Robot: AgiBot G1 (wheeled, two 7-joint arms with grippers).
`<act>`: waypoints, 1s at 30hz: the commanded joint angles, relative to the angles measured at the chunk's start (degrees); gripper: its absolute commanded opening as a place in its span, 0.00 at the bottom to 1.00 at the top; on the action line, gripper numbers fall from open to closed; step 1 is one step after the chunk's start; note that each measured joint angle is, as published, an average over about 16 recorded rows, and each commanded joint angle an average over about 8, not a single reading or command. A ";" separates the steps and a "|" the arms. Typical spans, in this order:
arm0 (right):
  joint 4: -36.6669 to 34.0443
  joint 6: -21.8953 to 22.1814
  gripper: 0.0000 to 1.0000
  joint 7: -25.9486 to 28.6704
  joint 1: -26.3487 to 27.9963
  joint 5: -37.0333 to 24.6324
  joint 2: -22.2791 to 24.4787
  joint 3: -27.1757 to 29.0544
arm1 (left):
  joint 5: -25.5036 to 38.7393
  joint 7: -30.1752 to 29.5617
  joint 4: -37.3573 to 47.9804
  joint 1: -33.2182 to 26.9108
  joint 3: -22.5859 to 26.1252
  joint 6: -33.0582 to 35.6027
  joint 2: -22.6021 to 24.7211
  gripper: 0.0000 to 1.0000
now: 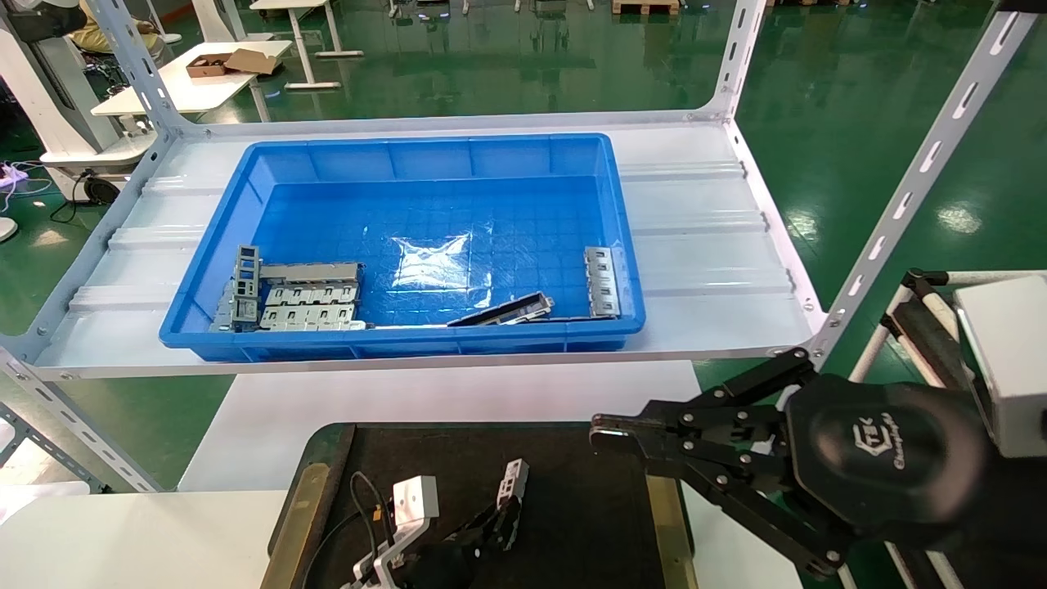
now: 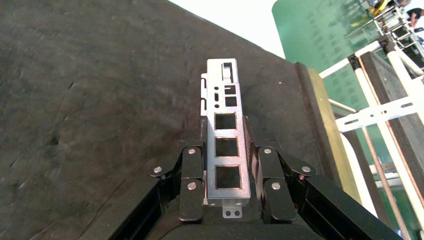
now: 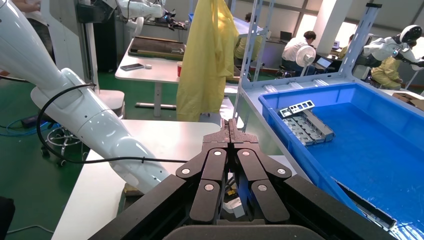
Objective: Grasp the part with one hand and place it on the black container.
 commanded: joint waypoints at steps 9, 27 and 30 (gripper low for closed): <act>0.00 0.01 0.81 -0.01 0.00 0.01 0.01 -0.01 | -3.81 0.20 0.80 -0.92 3.48 -2.73 0.00 0.89; 0.00 0.02 1.00 -0.02 0.01 0.03 0.02 -0.04 | -13.01 3.62 -2.03 -4.47 10.59 -7.95 -0.89 1.00; 0.00 0.02 1.00 -0.02 0.01 0.03 0.02 -0.04 | -14.92 4.77 -3.62 -5.50 12.23 -8.64 -1.61 1.00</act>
